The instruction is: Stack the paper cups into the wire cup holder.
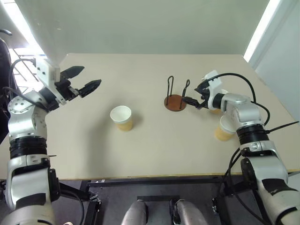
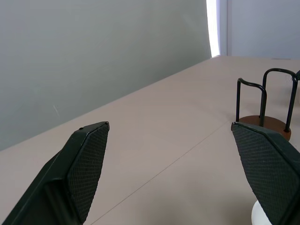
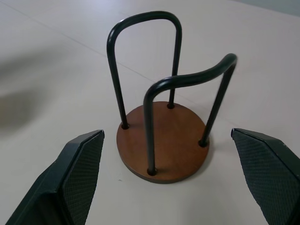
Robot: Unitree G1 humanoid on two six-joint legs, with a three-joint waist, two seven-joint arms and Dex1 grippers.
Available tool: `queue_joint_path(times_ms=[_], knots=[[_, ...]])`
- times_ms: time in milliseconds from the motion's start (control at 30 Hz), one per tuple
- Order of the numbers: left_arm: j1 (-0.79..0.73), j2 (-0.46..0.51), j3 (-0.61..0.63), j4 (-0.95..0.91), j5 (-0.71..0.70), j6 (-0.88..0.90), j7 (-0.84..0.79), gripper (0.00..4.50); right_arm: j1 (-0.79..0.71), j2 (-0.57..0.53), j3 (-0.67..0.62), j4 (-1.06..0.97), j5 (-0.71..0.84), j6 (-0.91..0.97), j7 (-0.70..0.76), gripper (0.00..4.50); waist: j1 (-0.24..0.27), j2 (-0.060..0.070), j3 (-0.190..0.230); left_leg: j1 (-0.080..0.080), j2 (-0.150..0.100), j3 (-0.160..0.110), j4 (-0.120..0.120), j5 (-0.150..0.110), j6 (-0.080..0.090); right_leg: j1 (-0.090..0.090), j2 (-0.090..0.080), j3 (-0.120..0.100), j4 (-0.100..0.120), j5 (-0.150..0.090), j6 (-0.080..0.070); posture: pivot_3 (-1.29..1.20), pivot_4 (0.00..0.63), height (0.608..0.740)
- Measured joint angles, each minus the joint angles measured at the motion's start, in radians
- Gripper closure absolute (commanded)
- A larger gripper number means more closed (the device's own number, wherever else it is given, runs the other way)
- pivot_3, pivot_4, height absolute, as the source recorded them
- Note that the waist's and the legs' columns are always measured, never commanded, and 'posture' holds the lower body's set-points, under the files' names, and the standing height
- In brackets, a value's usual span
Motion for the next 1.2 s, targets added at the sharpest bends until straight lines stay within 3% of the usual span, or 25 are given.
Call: queue_joint_path(times_ms=[1200], knots=[[0.000, 0.002, 0.000, -0.002, 0.000, 0.003, 0.004, 0.00, -0.068, 0.085, 0.024, 0.197, -0.076, -0.150, -0.048, 0.03, 0.000, 0.000, 0.000, -0.002, 0.000, -0.001, 0.000, -0.002, -0.002, -0.002, 0.000, -0.001, 0.000, 0.000, 0.000, 0.00, 0.150, 0.740]])
